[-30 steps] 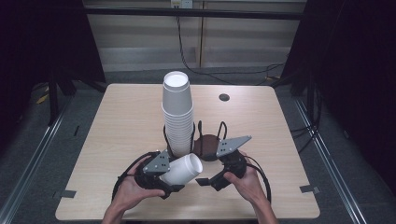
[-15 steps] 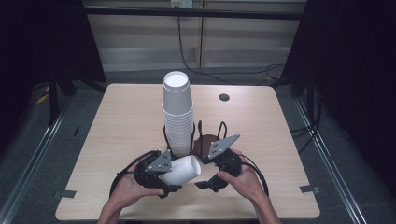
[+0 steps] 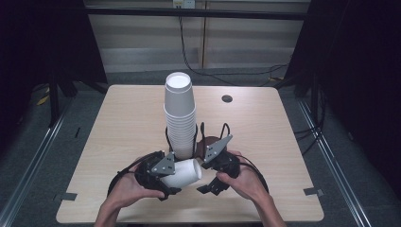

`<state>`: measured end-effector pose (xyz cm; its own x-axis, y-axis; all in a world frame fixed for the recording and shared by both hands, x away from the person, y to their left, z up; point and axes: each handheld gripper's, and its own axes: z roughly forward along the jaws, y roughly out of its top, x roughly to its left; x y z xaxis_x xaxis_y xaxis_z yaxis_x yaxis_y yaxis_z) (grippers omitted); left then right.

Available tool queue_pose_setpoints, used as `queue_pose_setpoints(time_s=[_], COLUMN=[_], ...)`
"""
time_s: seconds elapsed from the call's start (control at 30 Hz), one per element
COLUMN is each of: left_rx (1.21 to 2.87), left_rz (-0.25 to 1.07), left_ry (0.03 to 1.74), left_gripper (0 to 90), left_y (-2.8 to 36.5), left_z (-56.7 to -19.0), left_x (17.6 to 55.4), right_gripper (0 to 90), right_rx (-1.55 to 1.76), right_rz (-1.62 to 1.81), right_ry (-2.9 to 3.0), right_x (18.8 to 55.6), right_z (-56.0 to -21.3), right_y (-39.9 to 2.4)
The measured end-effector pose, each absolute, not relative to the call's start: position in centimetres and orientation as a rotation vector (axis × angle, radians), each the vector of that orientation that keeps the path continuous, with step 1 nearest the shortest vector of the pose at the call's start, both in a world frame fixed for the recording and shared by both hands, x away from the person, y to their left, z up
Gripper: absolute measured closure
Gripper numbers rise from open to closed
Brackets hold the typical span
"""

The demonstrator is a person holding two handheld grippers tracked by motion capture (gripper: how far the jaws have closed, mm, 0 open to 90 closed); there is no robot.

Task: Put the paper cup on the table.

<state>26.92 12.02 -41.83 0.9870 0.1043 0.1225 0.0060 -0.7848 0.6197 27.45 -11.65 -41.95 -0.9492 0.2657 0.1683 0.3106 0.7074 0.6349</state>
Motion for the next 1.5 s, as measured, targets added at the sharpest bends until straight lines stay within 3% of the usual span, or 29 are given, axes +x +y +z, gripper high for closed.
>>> queue_pose_setpoints(time_s=[0.43, 1.13, 1.23, 1.5], left_rx=[2.558, 2.545, 2.539, 2.516], left_rz=[0.169, 0.108, 0.113, 0.086], left_ry=[0.009, -0.037, -0.054, -0.059], left_gripper=[16.1, 15.6, 15.6, 15.1], left_y=[10.8, 8.9, 8.7, 8.9], left_z=[-42.6, -43.1, -43.0, -43.2], left_x=[26.6, 26.0, 26.0, 26.0], right_gripper=[15.5, 14.3, 19.7, 21.4], right_rx=[-0.416, -0.36, -0.357, -0.335], right_rz=[-0.942, -0.894, -0.893, -0.888], right_ry=[-2.864, -2.827, -2.815, -2.811], right_x=[27.8, 27.7, 27.7, 27.7], right_z=[-42.0, -42.4, -42.3, -42.5], right_y=[-10.2, -9.3, -9.3, -9.3])
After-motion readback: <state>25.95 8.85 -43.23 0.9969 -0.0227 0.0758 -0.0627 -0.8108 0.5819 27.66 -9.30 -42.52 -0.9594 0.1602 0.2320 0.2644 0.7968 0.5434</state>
